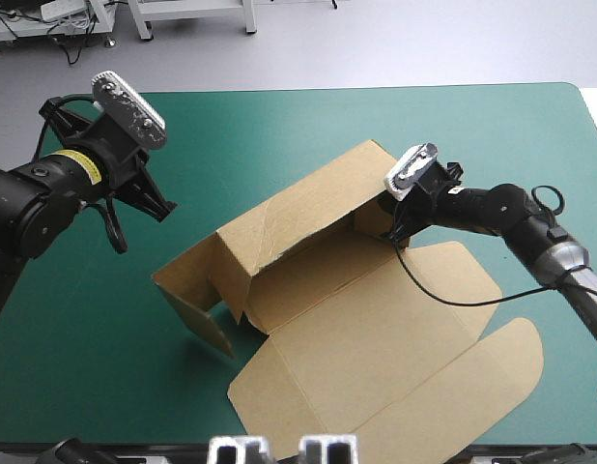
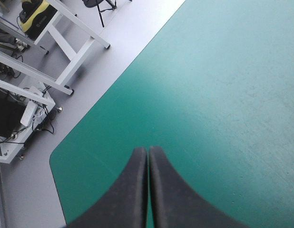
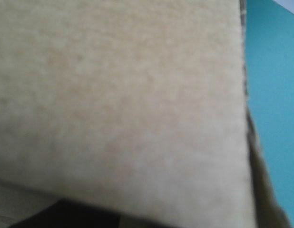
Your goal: Fold the box
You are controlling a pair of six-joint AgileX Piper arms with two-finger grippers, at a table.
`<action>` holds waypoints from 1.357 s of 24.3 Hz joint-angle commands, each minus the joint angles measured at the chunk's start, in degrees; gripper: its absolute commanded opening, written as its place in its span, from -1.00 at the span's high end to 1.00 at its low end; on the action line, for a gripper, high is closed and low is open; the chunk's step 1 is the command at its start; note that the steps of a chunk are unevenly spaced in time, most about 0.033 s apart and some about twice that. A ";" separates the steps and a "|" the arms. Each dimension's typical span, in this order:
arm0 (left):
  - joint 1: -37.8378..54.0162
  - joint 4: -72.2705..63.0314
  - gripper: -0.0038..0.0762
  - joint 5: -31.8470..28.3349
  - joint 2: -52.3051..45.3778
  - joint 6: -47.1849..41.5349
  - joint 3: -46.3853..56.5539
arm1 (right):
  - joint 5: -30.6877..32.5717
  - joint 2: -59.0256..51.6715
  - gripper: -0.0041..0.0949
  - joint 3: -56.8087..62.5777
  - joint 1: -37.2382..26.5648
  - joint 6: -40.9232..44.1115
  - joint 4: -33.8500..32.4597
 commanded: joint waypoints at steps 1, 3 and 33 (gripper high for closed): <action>0.85 -1.39 0.90 -2.52 -1.67 -0.44 -1.69 | 10.69 -2.02 0.96 -6.71 -0.98 10.82 -7.00; 0.85 -1.39 0.90 -1.28 -1.67 -1.13 -1.69 | 15.95 -2.02 0.96 -10.22 -0.98 16.84 -11.23; 0.85 9.13 0.90 8.13 -11.16 -24.21 7.33 | 42.34 29.04 0.45 -32.98 -0.98 47.20 -31.73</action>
